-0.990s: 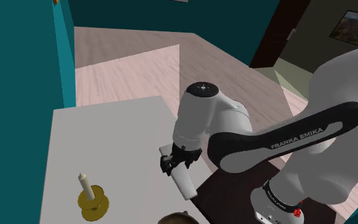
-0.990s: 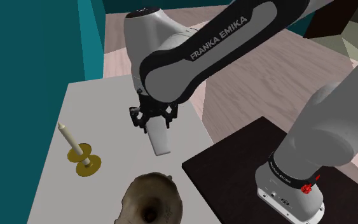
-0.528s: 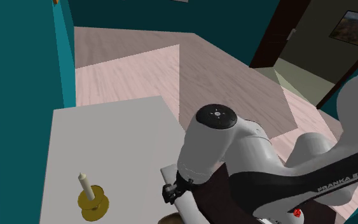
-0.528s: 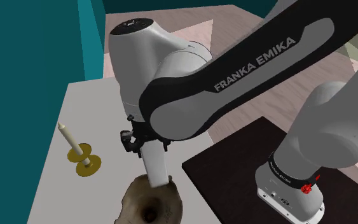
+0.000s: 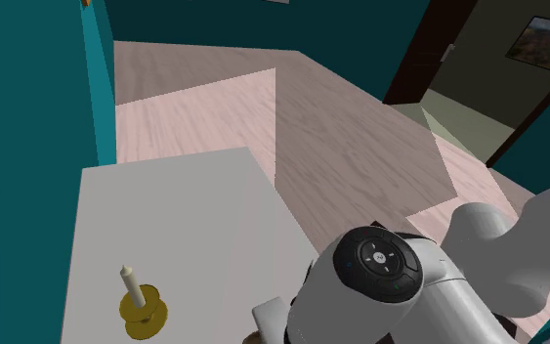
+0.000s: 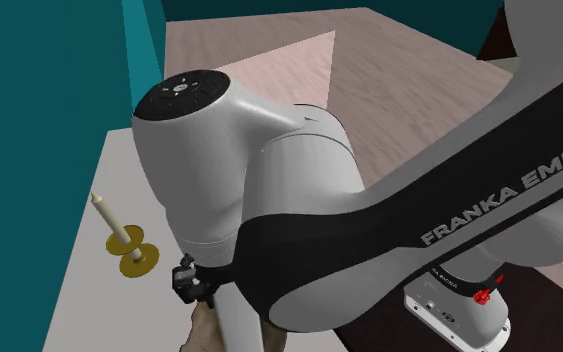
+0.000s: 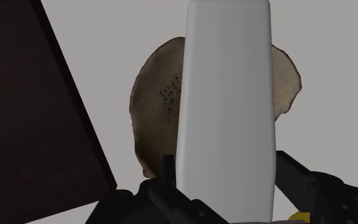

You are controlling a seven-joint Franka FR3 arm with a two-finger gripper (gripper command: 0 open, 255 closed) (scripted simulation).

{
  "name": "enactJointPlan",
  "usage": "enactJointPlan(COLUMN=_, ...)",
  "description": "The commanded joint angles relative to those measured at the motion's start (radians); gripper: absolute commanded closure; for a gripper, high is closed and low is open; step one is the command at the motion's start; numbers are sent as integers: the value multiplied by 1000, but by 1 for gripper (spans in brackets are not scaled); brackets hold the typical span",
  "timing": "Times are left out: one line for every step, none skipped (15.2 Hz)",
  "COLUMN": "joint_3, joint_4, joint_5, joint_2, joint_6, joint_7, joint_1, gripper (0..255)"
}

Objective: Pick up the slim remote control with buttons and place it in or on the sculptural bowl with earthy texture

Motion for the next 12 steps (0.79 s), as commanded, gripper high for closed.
enactJointPlan(joint_3=22, joint_4=3, joint_5=-2, joint_2=12, joint_6=10, joint_7=30, joint_1=5, gripper=255)
enactJointPlan(joint_3=28, joint_4=-3, joint_5=-8, joint_2=23, joint_6=27, joint_7=35, joint_1=1, gripper=255)
enactJointPlan(joint_3=35, joint_4=-9, joint_5=-14, joint_2=35, joint_6=43, joint_7=41, joint_1=-3, gripper=255)
enactJointPlan(joint_3=41, joint_4=-14, joint_5=-21, joint_2=48, joint_6=60, joint_7=47, joint_1=-7, gripper=255)
enactJointPlan(joint_3=48, joint_4=-20, joint_5=-29, joint_2=61, joint_6=77, joint_7=53, joint_1=-11, gripper=255)
enactJointPlan(joint_3=54, joint_4=-25, joint_5=-38, joint_2=75, joint_6=94, joint_7=60, joint_1=-16, gripper=255)
enactJointPlan(joint_3=60, joint_4=-30, joint_5=-47, joint_2=89, joint_6=111, joint_7=68, joint_1=-21, gripper=255)
enactJointPlan(joint_3=67, joint_4=-35, joint_5=-58, joint_2=103, joint_6=128, joint_7=76, joint_1=-26, gripper=255)
enactJointPlan(joint_3=73, joint_4=-39, joint_5=-70, joint_2=119, joint_6=145, joint_7=85, joint_1=-31, gripper=255)
enactJointPlan(joint_3=80, joint_4=-44, joint_5=-83, joint_2=134, joint_6=162, joint_7=96, joint_1=-37, gripper=255)
enactJointPlan(joint_3=86, joint_4=-48, joint_5=-98, joint_2=150, joint_6=179, joint_7=107, joint_1=-43, gripper=255)
enactJointPlan(joint_3=92, joint_4=-52, joint_5=-114, joint_2=167, joint_6=196, joint_7=119, joint_1=-49, gripper=255)
